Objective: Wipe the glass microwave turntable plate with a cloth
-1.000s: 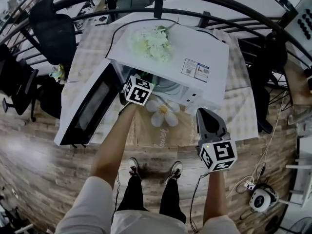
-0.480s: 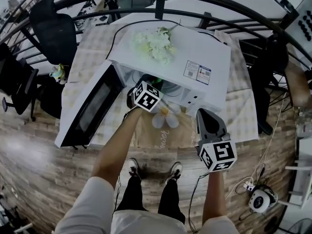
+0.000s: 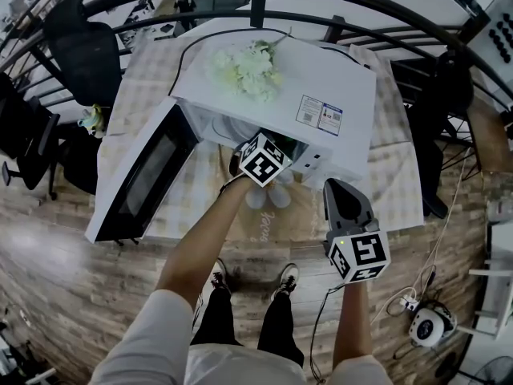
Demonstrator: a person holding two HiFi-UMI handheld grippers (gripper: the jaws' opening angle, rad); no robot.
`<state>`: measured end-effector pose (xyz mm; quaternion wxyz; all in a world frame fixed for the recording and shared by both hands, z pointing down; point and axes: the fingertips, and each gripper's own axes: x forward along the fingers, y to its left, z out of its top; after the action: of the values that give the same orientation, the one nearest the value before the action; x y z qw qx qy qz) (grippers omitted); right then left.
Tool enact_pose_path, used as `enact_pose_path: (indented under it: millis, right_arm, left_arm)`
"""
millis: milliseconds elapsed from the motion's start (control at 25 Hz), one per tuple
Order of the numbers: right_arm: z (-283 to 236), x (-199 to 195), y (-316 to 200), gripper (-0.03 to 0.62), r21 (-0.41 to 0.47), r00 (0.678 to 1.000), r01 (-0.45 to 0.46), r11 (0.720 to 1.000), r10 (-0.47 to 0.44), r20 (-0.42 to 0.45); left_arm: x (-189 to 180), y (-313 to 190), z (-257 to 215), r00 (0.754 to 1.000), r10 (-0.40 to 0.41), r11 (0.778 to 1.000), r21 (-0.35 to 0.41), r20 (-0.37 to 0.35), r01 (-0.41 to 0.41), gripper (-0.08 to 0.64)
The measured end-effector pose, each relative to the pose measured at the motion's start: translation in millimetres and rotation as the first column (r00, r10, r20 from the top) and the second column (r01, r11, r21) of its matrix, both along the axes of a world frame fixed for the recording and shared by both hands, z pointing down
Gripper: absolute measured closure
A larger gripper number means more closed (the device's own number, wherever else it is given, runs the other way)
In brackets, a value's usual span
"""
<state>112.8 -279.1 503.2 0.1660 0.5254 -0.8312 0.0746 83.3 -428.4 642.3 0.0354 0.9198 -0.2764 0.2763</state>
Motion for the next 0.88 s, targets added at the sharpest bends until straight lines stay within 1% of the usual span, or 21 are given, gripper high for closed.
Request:
enact_pose_path:
  millis: [80,160,200,280,320,360,400,440,520,680,880]
  right_arm:
    - [0,0,0,0.578,0.003,1.0,0.006,1.0,-0.006,-0.004]
    - [-1,1,1,0.577,0.004,1.0,0.006,1.0,-0.006,-0.005]
    - [-1,1,2,0.577,0.003,1.0,0.001,1.0,-0.001,-0.003]
    - [1,0,3,0.577,0.0,1.0,-0.002,1.0,0.002,0.0]
    - [2,0,4,0.577,-0.003,1.0,0.0,1.0,0.0,0.001]
    - [4,-1,5,0.578,-0.005,1.0,0.002,1.0,-0.002,0.002]
    - [5,-3,5,0.578,-0.008,1.0,0.004,1.0,-0.004,0.003]
    - [6,-3,6,0.578,-0.01,1.0,0.004,1.0,-0.004,0.003]
    - [7,-5,7,0.577,-0.012,1.0,0.005,1.0,-0.005,0.005]
    - [5,-7,5,0.577,-0.009,1.0,0.006,1.0,-0.005,0.007]
    - [5,-6,5,0.577,-0.006,1.0,0.001,1.0,-0.001,0.009]
  left_arm:
    - [-12,-7,-9,0.999,-0.037,0.998,0.043,-0.031,0.038,0.443]
    - [-38,-23,-19,0.992,-0.122,0.986,0.106,-0.031,0.125,0.443]
    - [-55,-33,-21,0.984,-0.175,0.974,0.14,-0.013,0.175,0.443]
    - [-92,-52,-21,0.959,-0.281,0.944,0.189,0.044,0.268,0.443]
    - [-109,-59,-17,0.943,-0.325,0.932,0.194,0.078,0.305,0.443]
    - [-123,-64,-11,0.929,-0.355,0.925,0.185,0.108,0.332,0.443]
    - [-133,-67,-4,0.921,-0.368,0.924,0.165,0.132,0.345,0.443]
    - [-138,-66,2,0.919,-0.366,0.927,0.14,0.145,0.347,0.443]
    - [-137,-61,9,0.929,-0.342,0.938,0.105,0.141,0.33,0.443]
    - [-121,-49,12,0.95,-0.294,0.955,0.085,0.104,0.286,0.443]
    - [-86,-30,13,0.974,-0.206,0.977,0.067,0.095,0.2,0.446]
